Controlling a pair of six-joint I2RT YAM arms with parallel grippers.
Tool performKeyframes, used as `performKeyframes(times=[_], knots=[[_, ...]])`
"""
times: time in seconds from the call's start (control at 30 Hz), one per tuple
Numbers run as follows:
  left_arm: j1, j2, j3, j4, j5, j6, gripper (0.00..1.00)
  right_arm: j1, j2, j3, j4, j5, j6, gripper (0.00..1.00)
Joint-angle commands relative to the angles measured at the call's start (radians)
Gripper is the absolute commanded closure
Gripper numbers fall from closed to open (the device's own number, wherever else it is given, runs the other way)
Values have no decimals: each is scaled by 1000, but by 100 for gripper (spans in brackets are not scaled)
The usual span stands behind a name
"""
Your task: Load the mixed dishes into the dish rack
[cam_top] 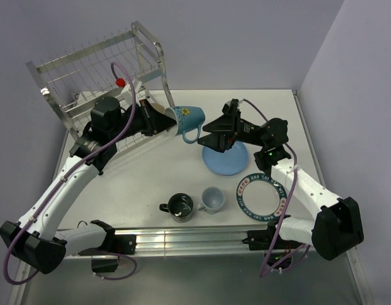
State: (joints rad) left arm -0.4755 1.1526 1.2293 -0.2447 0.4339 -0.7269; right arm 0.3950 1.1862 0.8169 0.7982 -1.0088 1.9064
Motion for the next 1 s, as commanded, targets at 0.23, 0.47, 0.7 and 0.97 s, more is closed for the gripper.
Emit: performKeyframes(times=[0.23, 0.47, 0.7, 0.97], knots=[[-12, -82, -14, 146, 45, -97, 100, 44, -11, 37, -36, 39, -84, 35], [-14, -103, -1, 131, 37, -97, 100, 62, -10, 36, -36, 45, -87, 39], [-12, -122, -13, 147, 32, -114, 100, 82, 12, 51, -28, 52, -87, 41], [-14, -129, -68, 208, 45, -166, 100, 94, 65, 80, 39, 81, -50, 49]])
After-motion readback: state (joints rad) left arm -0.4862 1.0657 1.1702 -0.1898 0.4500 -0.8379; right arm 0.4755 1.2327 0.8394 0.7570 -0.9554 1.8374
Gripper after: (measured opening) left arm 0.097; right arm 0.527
